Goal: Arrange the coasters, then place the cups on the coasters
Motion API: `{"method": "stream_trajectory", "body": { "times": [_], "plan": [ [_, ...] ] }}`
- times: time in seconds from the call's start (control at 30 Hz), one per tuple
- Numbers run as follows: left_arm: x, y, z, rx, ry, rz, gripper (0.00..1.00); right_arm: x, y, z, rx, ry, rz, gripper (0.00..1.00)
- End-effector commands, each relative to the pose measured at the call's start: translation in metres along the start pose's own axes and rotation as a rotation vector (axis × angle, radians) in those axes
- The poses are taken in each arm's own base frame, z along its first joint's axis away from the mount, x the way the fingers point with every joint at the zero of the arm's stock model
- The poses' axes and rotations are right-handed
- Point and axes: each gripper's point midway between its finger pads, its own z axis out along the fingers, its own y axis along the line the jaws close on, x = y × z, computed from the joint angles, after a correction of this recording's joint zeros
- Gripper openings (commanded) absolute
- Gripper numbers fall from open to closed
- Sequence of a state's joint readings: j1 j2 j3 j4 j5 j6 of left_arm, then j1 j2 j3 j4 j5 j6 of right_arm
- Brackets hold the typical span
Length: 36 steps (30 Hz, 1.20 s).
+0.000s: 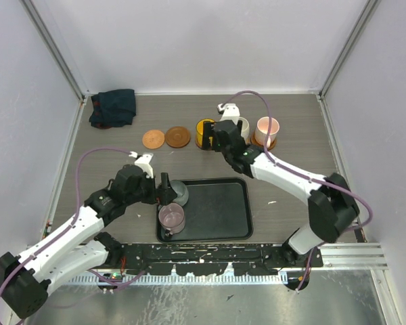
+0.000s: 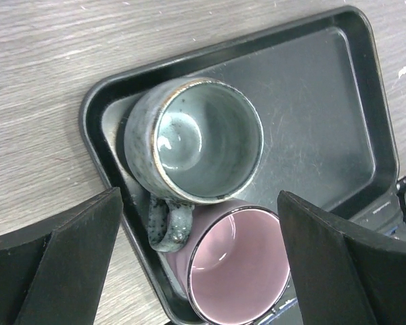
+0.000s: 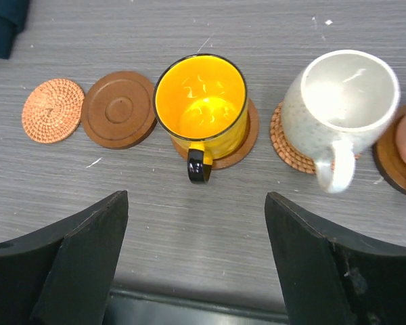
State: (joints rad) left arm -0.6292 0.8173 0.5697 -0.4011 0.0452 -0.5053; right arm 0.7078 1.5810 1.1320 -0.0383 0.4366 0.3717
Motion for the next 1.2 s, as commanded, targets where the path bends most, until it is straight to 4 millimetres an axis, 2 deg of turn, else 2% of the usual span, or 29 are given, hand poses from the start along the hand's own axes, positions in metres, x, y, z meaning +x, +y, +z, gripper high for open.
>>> {"method": "stream_trajectory", "body": {
  "times": [0.0,0.23,0.37,0.5,0.83,1.17],
  "plan": [
    [-0.002,-0.020,-0.002,0.098,0.036,0.045,0.98,-0.034,-0.009,-0.034,-0.002,-0.116,0.072,0.86],
    [0.009,-0.021,0.004,0.099,0.105,0.038,0.98,-0.041,-0.020,-0.067,-0.045,-0.181,0.118,0.86],
    [0.013,-0.020,0.005,0.096,0.123,0.042,0.98,-0.040,-0.024,-0.076,-0.059,-0.199,0.131,0.86],
    [0.017,-0.019,0.006,0.091,0.127,0.044,0.98,-0.035,-0.026,-0.075,-0.054,-0.190,0.128,0.86],
    [0.015,-0.001,0.014,-0.008,0.097,0.042,0.98,-0.022,-0.015,-0.066,-0.095,-0.145,0.127,0.86],
    [0.023,0.011,0.025,-0.062,0.132,0.046,0.99,-0.015,-0.012,-0.062,-0.104,-0.123,0.125,0.86]
  ]
}}
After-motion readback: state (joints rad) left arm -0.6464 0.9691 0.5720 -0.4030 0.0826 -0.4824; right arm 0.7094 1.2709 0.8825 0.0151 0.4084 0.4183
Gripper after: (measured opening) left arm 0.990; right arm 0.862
